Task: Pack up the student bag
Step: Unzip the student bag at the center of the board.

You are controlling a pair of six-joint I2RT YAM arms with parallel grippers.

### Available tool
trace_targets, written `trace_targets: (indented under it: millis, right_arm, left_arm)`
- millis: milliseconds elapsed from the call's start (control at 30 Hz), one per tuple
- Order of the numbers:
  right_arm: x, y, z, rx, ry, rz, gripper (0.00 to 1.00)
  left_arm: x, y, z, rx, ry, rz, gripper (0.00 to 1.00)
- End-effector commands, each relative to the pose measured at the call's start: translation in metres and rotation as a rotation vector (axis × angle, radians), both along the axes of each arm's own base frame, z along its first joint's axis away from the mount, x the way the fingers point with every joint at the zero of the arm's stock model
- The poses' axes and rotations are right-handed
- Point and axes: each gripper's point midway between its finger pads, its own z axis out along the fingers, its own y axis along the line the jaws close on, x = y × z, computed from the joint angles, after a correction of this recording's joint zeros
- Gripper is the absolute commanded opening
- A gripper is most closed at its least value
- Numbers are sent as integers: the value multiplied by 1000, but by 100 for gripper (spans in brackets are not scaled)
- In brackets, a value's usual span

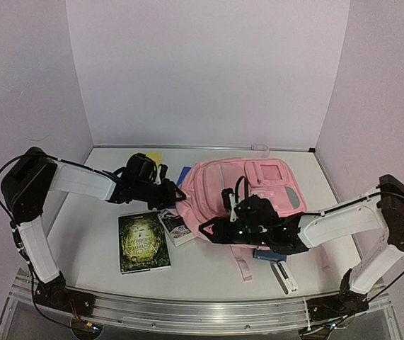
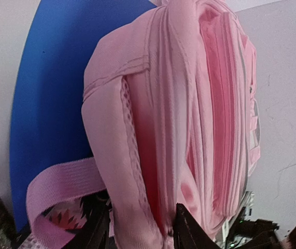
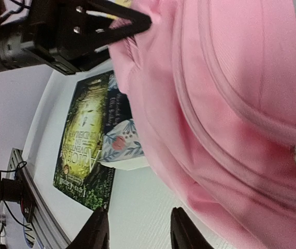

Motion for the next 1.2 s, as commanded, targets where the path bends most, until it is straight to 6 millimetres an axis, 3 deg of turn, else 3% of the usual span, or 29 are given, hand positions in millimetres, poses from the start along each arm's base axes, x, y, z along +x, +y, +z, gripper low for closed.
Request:
trace_targets:
  millis: [0,67,133,300,433,567,767,1167]
  right_arm:
    - [12,-27,74,100,-140,-130,57]
    - [17,-48,81,43,-168,-198,63]
    - [21,-63,83,-18,-191,-241,66]
    - [24,-91,75,-123,-212,-294,69]
    - [12,-81,59,-185,-224,-150,69]
    - [4,-74,33,-280,-232,-41,66]
    - [7,-65,10,-398,-251,33,48]
    - [18,-52,-28,-601,-285,87,45]
  left_arm:
    - [-5,29,31,102,-148,36,56]
    - [-11,39,28,166,-178,42,70]
    - [-19,45,27,236,-210,32,76]
    - [-57,17,37,352,-378,-109,78]
    - [-84,-9,40,329,-413,-183,72]
    - [-92,-22,39,245,-371,-196,70]
    - [-106,-44,46,147,-356,-264,62]
    - [-116,-46,48,89,-326,-268,56]
